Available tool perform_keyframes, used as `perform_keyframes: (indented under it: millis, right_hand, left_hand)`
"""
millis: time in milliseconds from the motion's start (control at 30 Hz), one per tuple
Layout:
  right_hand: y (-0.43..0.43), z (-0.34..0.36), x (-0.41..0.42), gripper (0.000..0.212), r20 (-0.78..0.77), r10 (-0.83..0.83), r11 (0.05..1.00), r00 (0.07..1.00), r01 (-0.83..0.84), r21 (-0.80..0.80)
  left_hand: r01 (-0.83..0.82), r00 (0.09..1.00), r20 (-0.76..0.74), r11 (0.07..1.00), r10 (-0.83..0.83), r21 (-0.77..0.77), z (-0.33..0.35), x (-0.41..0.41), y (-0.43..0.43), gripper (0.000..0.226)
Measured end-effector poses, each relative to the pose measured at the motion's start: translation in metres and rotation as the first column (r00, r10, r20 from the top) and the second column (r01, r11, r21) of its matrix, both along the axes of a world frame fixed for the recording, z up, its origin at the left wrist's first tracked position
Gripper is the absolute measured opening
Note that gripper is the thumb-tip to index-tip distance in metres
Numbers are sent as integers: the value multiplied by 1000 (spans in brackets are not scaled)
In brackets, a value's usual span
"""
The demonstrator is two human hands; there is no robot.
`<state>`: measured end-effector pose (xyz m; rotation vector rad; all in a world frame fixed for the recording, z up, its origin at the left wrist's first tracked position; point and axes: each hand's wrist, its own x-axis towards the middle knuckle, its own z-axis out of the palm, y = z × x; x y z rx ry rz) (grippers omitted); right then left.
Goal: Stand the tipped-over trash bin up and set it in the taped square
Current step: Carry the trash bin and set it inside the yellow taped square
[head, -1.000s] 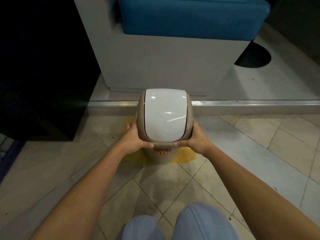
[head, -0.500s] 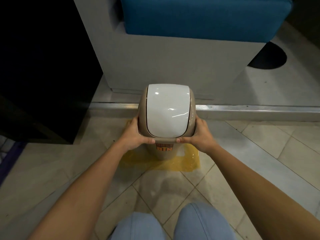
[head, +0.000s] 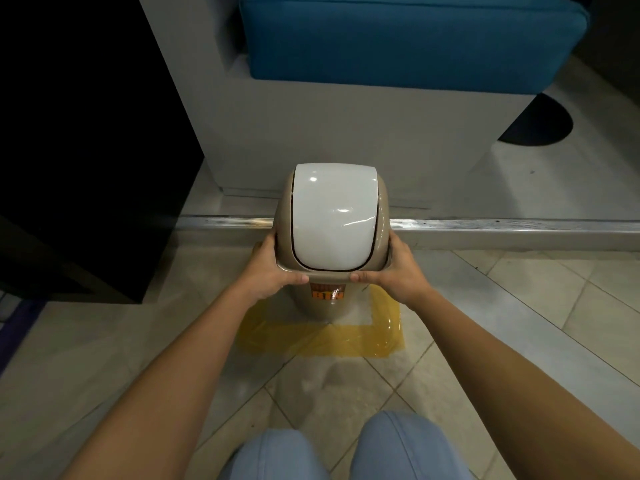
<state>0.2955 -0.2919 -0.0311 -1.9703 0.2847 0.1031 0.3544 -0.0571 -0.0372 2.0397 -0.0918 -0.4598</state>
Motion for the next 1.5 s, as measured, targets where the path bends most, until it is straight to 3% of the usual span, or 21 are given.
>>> perform_keyframes:
  millis: [767, 1100, 1300, 1500]
  right_hand:
    - [8, 1, 28, 107, 2, -18, 994, 1000, 18, 106]
    - [7, -2, 36, 109, 6, -32, 990, 999, 30, 136]
    - [7, -1, 37, 115, 0, -36, 993, 999, 36, 116]
    - [4, -1, 32, 107, -14, -16, 999, 1000, 17, 46]
  left_hand:
    - [-27, 1000, -7, 998, 26, -49, -1, 23, 3, 107]
    - [34, 999, -24, 998, -35, -46, 0, 32, 4, 108]
    - [42, 999, 0, 999, -42, -10, 3, 30, 3, 108]
    - [-55, 996, 76, 998, 54, 14, 10, 25, 0, 106]
